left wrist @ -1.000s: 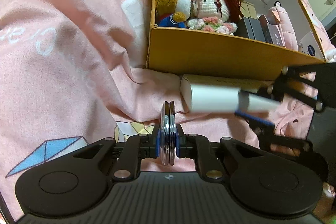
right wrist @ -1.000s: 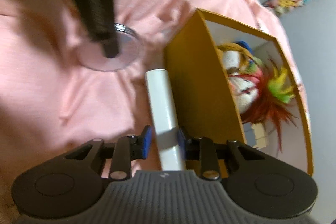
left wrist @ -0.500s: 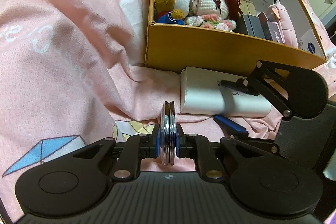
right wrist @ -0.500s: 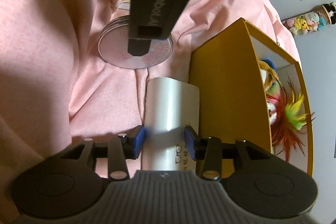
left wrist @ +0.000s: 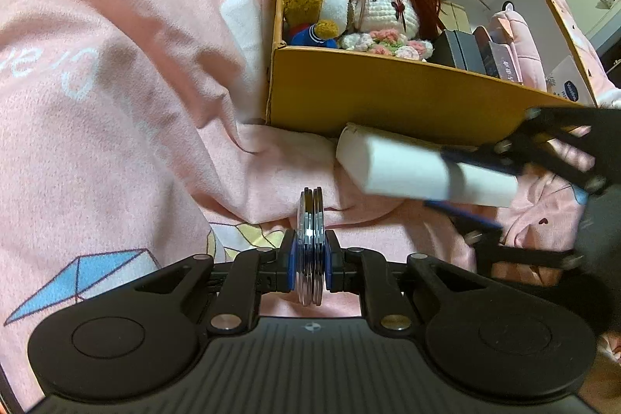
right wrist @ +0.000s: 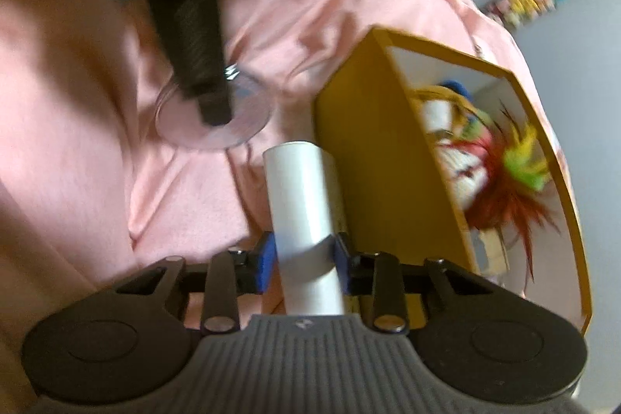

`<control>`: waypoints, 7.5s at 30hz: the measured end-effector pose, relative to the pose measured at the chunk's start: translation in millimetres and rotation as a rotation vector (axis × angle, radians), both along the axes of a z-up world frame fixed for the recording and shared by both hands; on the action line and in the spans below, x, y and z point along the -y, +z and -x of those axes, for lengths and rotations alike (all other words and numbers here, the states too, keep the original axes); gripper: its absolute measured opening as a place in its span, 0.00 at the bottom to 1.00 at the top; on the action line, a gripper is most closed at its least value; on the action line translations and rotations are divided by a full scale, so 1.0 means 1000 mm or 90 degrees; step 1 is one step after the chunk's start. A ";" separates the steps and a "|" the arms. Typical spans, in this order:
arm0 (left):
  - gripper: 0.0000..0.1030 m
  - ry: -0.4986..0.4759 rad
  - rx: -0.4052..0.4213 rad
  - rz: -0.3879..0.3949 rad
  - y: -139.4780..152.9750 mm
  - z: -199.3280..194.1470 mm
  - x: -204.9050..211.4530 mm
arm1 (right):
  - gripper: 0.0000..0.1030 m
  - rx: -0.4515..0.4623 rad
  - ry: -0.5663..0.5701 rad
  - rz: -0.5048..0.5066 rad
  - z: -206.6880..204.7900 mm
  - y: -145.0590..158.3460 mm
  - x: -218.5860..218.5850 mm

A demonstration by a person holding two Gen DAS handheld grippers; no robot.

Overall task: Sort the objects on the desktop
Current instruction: 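Adjust the right tool's grip on the silver cylinder, tilting it upright, then lift the cylinder and compact with both tools up over the orange box, then lower the cylinder and compact into the orange box, then open both tools to release the cylinder and compact into the box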

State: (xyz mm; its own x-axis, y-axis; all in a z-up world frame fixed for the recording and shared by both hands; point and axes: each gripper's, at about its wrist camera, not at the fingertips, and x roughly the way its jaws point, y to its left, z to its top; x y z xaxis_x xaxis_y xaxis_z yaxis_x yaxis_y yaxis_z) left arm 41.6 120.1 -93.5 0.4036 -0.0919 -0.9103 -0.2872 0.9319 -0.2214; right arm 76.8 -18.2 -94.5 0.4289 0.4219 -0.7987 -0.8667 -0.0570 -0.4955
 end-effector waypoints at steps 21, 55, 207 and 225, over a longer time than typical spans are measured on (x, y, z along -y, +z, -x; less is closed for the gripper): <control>0.14 -0.010 -0.004 -0.006 -0.006 -0.011 0.006 | 0.38 -0.151 -0.044 -0.043 -0.028 0.017 0.003; 0.14 -0.007 -0.002 0.001 -0.007 -0.008 0.002 | 0.30 -0.315 -0.126 -0.041 -0.075 0.017 -0.005; 0.14 -0.121 0.085 0.000 0.059 -0.220 0.081 | 0.43 -0.206 -0.375 -0.300 -0.178 0.095 0.121; 0.18 -0.088 0.059 0.065 0.042 -0.220 0.070 | 0.69 -0.197 -0.382 -0.285 -0.168 0.088 0.113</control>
